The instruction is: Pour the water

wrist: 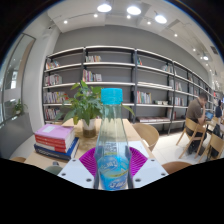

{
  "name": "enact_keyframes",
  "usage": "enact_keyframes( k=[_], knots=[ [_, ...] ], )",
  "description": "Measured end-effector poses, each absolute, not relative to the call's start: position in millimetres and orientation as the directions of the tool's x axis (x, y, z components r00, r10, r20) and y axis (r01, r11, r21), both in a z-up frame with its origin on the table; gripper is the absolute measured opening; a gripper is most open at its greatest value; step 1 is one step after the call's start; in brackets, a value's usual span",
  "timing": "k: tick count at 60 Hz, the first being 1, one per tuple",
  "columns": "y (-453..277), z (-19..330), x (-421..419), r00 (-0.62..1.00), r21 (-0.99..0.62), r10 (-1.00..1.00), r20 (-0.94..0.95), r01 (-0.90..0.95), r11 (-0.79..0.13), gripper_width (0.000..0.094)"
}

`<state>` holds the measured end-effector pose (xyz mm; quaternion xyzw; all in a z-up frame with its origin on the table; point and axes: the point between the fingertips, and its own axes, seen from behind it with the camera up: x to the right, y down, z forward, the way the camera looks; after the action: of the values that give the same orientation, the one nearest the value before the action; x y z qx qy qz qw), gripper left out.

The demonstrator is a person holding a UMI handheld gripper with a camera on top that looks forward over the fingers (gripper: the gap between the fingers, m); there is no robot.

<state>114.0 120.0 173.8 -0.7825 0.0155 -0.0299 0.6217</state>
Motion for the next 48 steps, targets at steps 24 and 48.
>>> enact_keyframes(
  k=[24,48],
  knots=[
    [110,95,131,0.996,-0.965,-0.090,-0.009,-0.032,-0.261,0.0420],
    [60,69,132,0.990,-0.920,-0.140,-0.001,-0.055,-0.388,0.0817]
  ],
)
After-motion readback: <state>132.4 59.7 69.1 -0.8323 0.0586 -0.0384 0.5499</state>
